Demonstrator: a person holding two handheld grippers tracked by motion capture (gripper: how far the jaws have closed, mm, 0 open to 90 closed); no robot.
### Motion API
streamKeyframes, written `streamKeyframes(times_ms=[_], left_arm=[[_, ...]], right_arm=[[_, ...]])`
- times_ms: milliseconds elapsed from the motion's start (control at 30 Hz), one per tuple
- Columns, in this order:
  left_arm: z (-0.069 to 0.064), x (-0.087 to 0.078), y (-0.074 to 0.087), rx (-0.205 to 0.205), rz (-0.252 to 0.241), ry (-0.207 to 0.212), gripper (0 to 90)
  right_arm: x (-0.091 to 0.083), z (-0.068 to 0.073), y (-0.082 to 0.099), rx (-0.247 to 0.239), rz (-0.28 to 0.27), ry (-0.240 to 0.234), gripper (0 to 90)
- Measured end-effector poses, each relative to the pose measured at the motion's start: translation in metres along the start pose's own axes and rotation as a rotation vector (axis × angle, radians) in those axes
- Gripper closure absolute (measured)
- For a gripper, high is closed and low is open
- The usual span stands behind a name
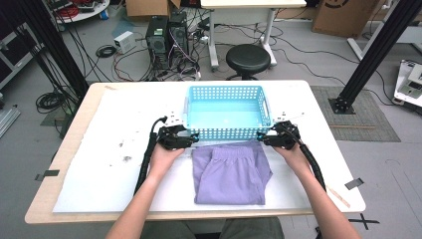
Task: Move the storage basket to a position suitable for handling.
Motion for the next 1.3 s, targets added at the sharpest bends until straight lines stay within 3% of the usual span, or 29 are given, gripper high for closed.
streamKeyframes(times_ms=[367,500,567,633,767,867,1133,1300], left_arm=[[-0.001,0.000,0.001,0.009,-0.004,-0.006,39.7],[-0.001,0.001,0.001,-0.005,-0.021,0.020,36.1],[-0.001,0.000,0.001,0.008,-0.018,0.001,30.3],[-0.001,-0.004,0.002,0.020,-0.030,-0.010,30.3],[-0.001,-0.016,0.004,0.020,-0.054,-0.018,28.5],[-0.003,-0.028,0.007,0.027,-0.075,-0.021,28.5],[-0.018,-0.067,0.018,0.077,-0.211,-0.058,28.5],[-0.027,-0.079,0.032,0.073,-0.264,-0.027,28.5]], right_arm=[[0.000,0.001,0.002,0.001,-0.010,0.002,40.6],[0.000,0.001,0.002,0.009,-0.015,-0.002,39.5],[0.000,0.002,0.002,0.015,-0.020,-0.009,34.6],[-0.001,0.004,0.003,0.019,-0.018,-0.013,31.6],[-0.007,0.002,0.006,0.029,-0.024,0.020,28.0],[-0.017,-0.001,0.009,0.061,-0.075,0.031,27.5],[-0.049,0.000,0.027,0.101,-0.184,0.045,27.1],[-0.067,0.010,0.042,0.122,-0.247,0.056,26.9]])
Point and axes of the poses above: each handheld gripper's, and its own axes: x roughly forward along the jaws, y roughly out of its underside, z roughly to its left, the point moved 9 cm from there along x, roughly forward along the jaws, and after that the axes turned 14 degrees about z, right-handed, at the moved point
